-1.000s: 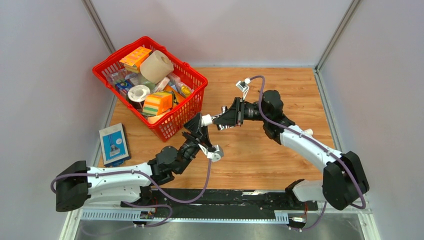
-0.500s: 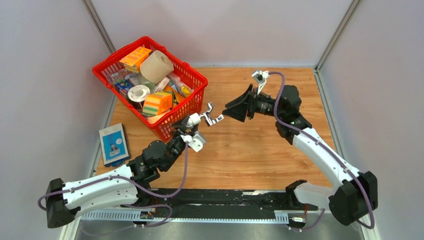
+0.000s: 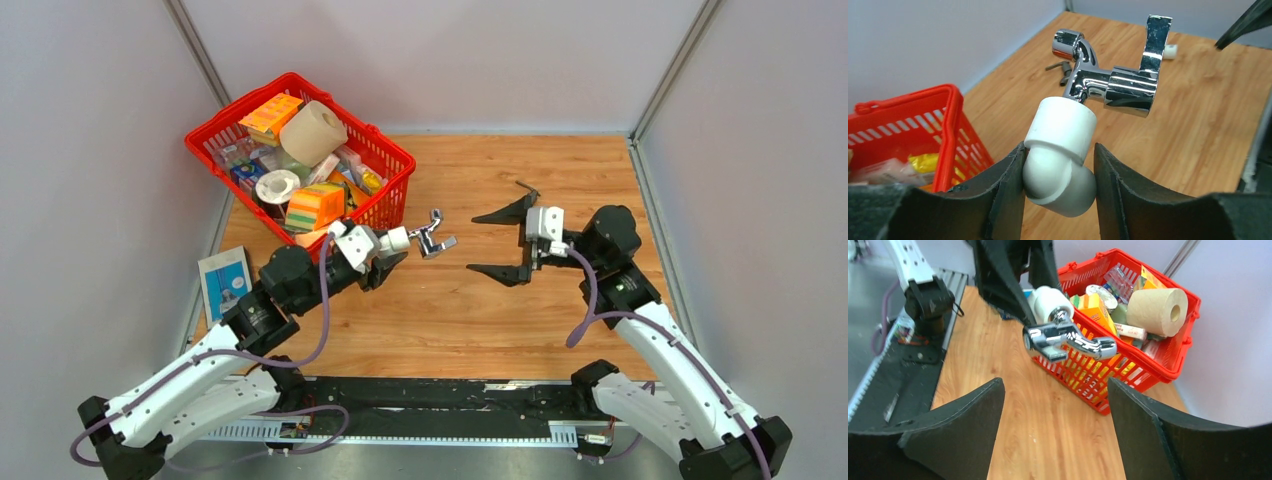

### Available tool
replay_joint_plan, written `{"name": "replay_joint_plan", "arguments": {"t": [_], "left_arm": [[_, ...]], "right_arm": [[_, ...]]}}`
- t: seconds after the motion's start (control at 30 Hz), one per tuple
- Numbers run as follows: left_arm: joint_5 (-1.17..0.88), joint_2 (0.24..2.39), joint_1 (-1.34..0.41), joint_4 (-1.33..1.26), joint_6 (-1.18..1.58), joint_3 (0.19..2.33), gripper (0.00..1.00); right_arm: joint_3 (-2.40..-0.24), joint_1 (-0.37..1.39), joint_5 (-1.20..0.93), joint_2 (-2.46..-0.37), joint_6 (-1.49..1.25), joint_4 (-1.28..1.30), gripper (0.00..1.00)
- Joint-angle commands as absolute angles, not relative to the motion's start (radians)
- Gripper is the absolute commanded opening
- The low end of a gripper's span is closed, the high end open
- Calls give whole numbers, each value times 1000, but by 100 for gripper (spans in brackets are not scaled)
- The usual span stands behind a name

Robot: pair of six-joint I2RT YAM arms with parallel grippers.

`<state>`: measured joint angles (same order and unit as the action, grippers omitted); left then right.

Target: Install the water faucets

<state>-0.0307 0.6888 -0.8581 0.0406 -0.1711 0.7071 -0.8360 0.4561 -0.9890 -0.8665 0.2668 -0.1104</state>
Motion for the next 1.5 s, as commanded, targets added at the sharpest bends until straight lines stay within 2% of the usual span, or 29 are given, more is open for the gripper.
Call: {"name": "replay_joint_plan", "arguments": {"t": [0.0,0.17,0.6,0.7,0.8,0.83,0.97,1.07,1.17,1.47], "left_arm": [[-391,735,-781,35,-6,796,0],[-561,822,-733,32,63,857,0],[-741,946,-690,21,184,968,0],[-750,959,-690,47,161,977,0],[-738,945,-690,51,130,957,0],[-736,943,-689,52,117,954,0],[-723,931,-690,37,89,933,0],[-707,919,-689,11,71,907,0],[-681,894,-690,6,57,876,0],[-533,738,-690,-244,2,643,0]], "right_arm": [[-834,466,-1078,-850,560,-48,82],[-856,528,-1017,-857,636,-5,88],[-885,675,-827,-903,827,192,86],[-891,680,-815,-919,813,189,79],[-910,680,-831,-936,779,187,68],[-919,678,-842,-942,761,187,63],[-946,680,-877,-977,652,178,29],[-977,677,-876,-1011,528,161,12],[-1009,661,-894,-1048,369,117,0],[-1008,588,-1028,-1129,-254,-261,0]]}}
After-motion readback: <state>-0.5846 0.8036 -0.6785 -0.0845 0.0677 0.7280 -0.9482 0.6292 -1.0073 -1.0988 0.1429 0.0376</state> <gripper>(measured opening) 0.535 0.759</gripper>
